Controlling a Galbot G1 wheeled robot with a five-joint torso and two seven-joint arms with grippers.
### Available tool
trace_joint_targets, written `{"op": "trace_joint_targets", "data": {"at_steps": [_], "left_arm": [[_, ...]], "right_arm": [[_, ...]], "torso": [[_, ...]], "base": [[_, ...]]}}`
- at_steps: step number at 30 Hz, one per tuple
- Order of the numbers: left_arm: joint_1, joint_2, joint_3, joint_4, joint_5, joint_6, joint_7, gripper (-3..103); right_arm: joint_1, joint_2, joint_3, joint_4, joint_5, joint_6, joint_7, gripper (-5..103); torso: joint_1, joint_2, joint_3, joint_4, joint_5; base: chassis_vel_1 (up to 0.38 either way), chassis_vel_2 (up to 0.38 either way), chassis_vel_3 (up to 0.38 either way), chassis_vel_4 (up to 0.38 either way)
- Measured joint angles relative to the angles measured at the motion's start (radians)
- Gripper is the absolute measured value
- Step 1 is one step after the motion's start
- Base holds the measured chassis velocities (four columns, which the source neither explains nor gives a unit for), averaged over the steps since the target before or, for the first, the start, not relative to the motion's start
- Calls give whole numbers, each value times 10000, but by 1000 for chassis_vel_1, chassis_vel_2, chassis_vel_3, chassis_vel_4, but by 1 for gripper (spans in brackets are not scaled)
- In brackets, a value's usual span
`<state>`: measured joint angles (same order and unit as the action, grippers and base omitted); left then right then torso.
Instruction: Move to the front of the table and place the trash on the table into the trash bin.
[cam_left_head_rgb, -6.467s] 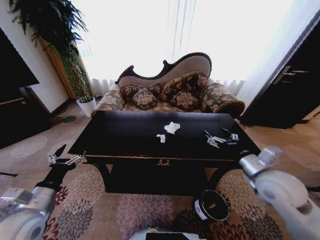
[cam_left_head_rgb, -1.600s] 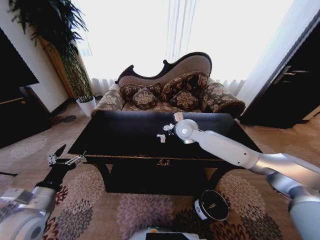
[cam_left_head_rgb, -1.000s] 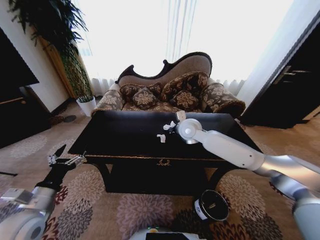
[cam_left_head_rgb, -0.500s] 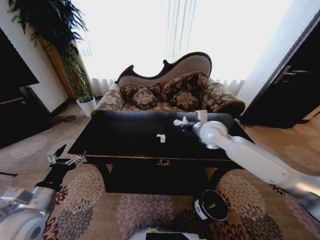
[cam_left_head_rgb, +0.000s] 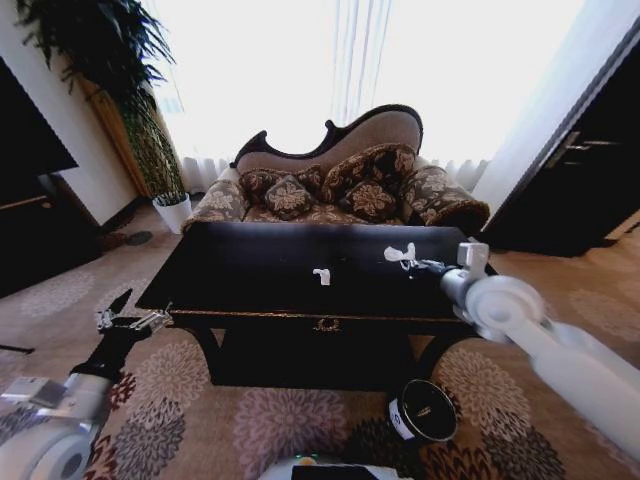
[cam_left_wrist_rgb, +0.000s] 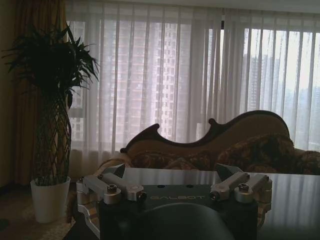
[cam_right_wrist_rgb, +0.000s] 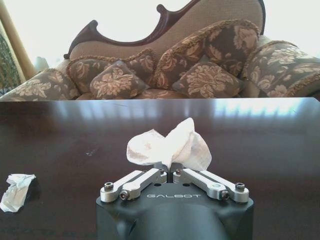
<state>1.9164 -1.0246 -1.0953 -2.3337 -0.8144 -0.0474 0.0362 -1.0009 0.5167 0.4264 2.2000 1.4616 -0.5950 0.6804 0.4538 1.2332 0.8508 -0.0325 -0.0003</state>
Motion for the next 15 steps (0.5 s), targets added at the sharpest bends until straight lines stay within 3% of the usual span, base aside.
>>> {"op": "trace_joint_targets", "data": {"at_steps": [8,15], "left_arm": [[0,0,0,0,0,0,0,100],[0,0,0,0,0,0,-1,100]], "right_arm": [[-2067,902,2058,594,-749,55,-627,1],[-2701,1391,3040,850,-1126,241,-1255,1]], "torso": [[0,0,0,-2,1],[0,0,0,1,0]], "base": [[0,0,0,0],[0,0,0,0]]}}
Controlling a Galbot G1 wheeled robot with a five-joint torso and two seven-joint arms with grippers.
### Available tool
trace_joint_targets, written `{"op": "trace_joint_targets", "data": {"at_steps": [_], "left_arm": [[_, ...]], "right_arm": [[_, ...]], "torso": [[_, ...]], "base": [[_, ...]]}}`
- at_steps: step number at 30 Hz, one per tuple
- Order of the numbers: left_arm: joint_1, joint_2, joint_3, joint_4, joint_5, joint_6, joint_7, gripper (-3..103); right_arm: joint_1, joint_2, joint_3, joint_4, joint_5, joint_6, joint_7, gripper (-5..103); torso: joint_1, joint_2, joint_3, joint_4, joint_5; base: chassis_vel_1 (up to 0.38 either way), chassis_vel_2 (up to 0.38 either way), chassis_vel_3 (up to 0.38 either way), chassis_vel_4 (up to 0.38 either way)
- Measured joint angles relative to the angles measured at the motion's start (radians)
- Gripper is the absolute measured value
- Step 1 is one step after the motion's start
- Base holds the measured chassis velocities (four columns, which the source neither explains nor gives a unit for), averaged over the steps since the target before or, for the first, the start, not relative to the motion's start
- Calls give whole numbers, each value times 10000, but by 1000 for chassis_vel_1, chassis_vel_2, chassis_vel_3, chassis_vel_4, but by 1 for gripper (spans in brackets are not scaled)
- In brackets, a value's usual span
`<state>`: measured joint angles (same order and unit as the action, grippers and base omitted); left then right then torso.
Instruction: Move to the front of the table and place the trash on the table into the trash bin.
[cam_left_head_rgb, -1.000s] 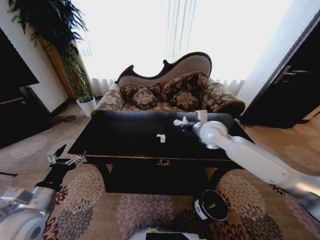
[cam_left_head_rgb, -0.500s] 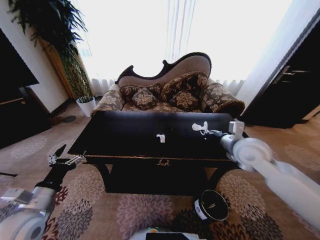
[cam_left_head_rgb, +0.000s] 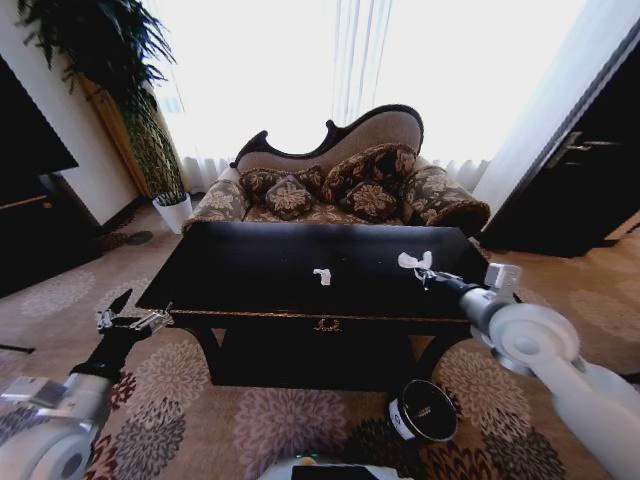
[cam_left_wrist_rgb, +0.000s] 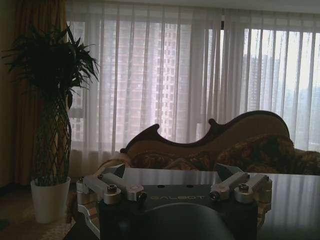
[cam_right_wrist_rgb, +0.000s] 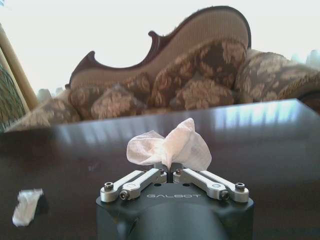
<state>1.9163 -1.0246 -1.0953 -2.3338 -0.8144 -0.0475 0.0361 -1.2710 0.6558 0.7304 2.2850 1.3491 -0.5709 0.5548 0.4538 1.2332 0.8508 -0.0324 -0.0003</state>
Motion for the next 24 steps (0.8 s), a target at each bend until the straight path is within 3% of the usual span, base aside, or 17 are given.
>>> {"op": "trace_joint_targets", "data": {"at_steps": [7,13,24], "left_arm": [[0,0,0,0,0,0,1,100],[0,0,0,0,0,1,0,100],[0,0,0,0,0,0,0,100]], "right_arm": [[-1124,601,1130,101,-1054,535,-1154,1],[-2300,1358,1835,103,-2477,1655,-2476,1],[-3698,2617,2167,-319,-4517,4819,-4613,1]], "torso": [[0,0,0,0,1],[0,-1,0,-2,0],[1,-1,0,-1,0]], "base": [[0,0,0,0],[0,0,0,0],[0,0,0,0]]}}
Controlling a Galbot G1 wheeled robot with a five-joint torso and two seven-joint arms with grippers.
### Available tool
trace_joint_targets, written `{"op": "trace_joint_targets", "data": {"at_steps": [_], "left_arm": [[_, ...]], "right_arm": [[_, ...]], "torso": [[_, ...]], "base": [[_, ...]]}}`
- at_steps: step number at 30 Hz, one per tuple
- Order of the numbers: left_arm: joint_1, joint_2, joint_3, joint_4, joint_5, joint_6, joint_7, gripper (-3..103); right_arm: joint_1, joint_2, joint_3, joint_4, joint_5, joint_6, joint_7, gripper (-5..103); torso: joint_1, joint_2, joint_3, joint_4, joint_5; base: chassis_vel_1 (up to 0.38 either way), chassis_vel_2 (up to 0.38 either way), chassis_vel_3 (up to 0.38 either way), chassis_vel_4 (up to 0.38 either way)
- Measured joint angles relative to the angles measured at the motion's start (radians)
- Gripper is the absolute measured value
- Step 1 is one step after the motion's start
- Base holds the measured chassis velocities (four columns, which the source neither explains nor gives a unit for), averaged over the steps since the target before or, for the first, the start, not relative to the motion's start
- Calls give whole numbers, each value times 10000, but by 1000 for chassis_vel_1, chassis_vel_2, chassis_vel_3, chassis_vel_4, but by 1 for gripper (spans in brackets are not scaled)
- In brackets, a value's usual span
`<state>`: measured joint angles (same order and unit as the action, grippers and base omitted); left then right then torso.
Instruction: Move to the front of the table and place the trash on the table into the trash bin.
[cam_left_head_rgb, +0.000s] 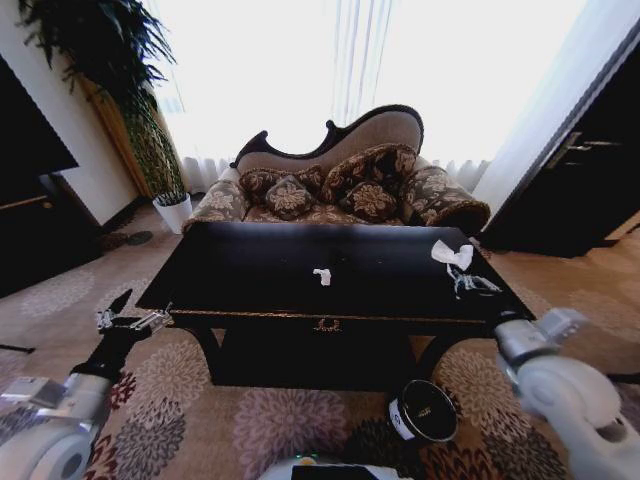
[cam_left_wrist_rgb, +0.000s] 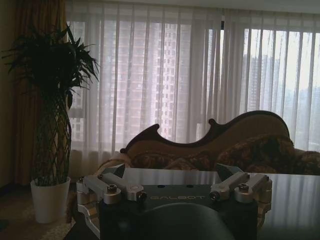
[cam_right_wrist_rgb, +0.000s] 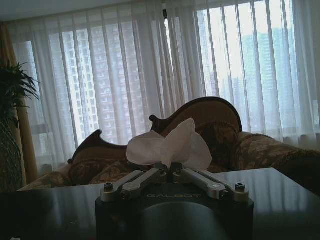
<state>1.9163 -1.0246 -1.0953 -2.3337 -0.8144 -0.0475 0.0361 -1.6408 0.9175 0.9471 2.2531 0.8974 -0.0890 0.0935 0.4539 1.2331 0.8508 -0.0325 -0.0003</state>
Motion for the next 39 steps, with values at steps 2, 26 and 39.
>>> {"op": "trace_joint_targets", "data": {"at_steps": [2,26,39], "left_arm": [[0,0,0,0,0,0,0,100],[0,0,0,0,0,0,0,100],[0,0,0,0,0,0,0,100]], "right_arm": [[-106,87,17,-68,-124,223,-148,1],[-1475,1944,8,-2595,-2626,4134,-1713,1],[-1510,2842,-567,-3921,-3080,5086,-2097,1]], "torso": [[0,0,0,0,0],[0,0,0,-1,1],[0,1,0,-1,1]], "base": [[0,0,0,0],[0,0,0,0],[0,0,0,0]]}}
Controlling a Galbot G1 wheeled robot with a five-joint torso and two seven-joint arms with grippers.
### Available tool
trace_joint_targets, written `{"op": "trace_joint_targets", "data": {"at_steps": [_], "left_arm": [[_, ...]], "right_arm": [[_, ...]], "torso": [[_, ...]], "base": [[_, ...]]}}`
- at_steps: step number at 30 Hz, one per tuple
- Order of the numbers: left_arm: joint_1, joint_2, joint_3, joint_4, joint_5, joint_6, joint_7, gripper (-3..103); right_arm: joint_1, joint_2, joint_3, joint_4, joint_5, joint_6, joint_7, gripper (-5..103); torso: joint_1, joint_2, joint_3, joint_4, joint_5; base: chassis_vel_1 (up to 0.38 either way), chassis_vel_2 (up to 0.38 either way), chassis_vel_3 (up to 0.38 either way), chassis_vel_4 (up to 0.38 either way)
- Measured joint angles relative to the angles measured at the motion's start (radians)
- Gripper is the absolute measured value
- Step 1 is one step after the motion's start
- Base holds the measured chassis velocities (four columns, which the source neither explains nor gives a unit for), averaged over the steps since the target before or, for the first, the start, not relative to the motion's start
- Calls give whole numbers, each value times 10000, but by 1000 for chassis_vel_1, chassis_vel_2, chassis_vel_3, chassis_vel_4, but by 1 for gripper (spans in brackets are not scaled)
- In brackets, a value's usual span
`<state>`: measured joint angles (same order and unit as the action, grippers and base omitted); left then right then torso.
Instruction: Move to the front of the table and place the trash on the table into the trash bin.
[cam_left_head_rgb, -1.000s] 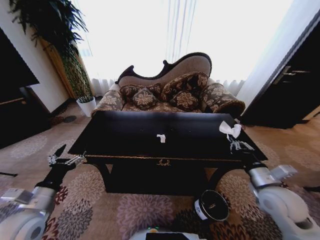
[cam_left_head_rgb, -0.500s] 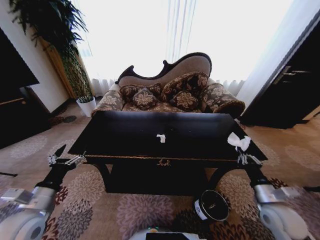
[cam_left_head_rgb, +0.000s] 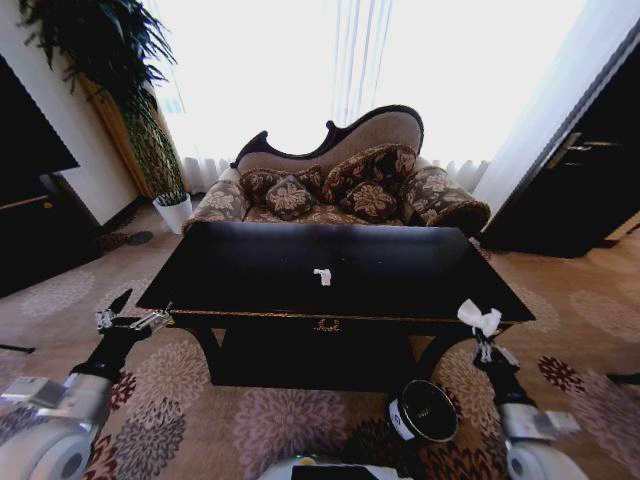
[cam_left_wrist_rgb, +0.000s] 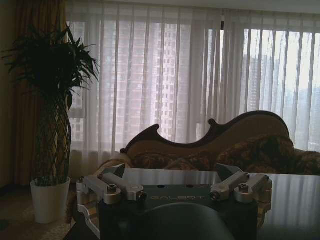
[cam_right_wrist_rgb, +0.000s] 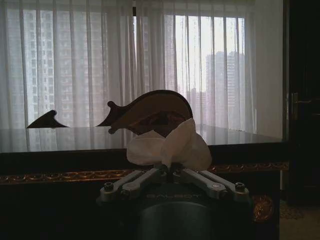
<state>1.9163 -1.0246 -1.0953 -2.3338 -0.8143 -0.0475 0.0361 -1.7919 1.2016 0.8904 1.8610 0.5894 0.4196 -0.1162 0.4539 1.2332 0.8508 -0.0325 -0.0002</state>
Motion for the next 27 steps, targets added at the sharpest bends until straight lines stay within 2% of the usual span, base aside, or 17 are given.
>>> {"op": "trace_joint_targets", "data": {"at_steps": [17,27], "left_arm": [[0,0,0,0,0,0,0,100],[0,0,0,0,0,0,0,100]], "right_arm": [[519,496,-1361,-2269,-796,847,-28,1],[1213,500,-2549,-4229,-1099,852,292,1]], "torso": [[0,0,0,1,1],[0,0,0,1,1]], "base": [[0,0,0,0],[0,0,0,0]]}}
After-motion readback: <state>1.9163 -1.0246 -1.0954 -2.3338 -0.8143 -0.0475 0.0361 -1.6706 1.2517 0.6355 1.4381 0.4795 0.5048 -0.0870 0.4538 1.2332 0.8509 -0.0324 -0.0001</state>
